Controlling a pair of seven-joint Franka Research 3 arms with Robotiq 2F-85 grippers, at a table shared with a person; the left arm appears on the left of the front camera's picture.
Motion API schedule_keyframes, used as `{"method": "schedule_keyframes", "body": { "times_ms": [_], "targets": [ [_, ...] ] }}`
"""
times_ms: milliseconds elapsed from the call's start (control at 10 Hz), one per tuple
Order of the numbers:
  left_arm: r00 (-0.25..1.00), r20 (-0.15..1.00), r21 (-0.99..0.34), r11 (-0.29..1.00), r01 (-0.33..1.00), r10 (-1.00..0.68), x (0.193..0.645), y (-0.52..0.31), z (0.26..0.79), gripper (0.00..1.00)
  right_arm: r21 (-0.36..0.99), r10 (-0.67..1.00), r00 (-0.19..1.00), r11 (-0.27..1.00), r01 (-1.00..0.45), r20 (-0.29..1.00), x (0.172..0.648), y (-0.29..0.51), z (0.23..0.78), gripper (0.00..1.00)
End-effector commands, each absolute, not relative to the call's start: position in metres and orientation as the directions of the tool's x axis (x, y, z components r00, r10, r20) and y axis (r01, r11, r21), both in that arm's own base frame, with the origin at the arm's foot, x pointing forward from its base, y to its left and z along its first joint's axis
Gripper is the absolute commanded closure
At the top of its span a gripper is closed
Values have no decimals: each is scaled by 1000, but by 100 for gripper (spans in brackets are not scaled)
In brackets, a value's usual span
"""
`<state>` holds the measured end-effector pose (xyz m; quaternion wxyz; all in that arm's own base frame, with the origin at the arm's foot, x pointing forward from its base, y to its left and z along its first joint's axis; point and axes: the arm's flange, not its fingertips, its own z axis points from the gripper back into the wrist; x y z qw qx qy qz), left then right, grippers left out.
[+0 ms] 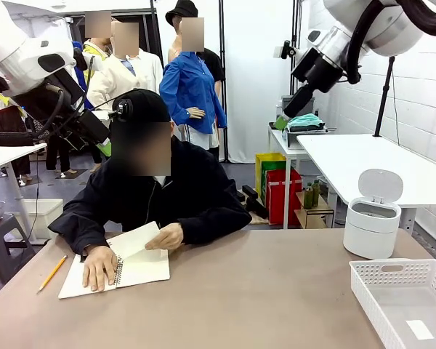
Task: Sort the paper based on its condition.
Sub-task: If a person hands you a paper, place it in the Organizing basket , and if it's crumpled, put it in the Trash can.
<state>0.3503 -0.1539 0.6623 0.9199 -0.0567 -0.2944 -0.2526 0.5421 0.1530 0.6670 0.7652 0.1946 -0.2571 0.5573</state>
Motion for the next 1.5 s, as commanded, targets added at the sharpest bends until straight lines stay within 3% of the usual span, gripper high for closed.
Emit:
{"method": "schedule_keyframes", "body": {
  "times_ms": [0, 400, 600, 700, 900, 1000, 1400],
  "targets": [
    [697, 570, 54, 866, 496, -435, 350, -153, 663, 0, -27, 774, 208, 279, -960, 597, 545, 161, 675, 0],
    [697, 570, 54, 866, 496, -435, 350, -153, 663, 0, -20, 784, 204, 265, -964, 586, 545, 166, 679, 0],
    [697, 570, 54, 866, 496, -435, 350, -153, 663, 0, -110, 794, 181, 296, -949, 580, 539, 158, 676, 0],
    [697, 570, 54, 866, 496, -435, 350, -153, 663, 0, -24, 770, 210, 280, -960, 603, 542, 165, 679, 0],
    [697, 570, 54, 866, 496, -435, 350, -153, 663, 0, -47, 776, 207, 291, -956, 596, 543, 162, 681, 0],
    [697, 570, 54, 866, 496, -435, 350, -153, 663, 0, -87, 738, 137, 257, -963, 660, 539, 170, 685, 0],
    [697, 570, 54, 866, 496, -435, 350, -153, 663, 0, -44, 717, 169, 268, -962, 677, 539, 205, 700, 0]
  ]
}}
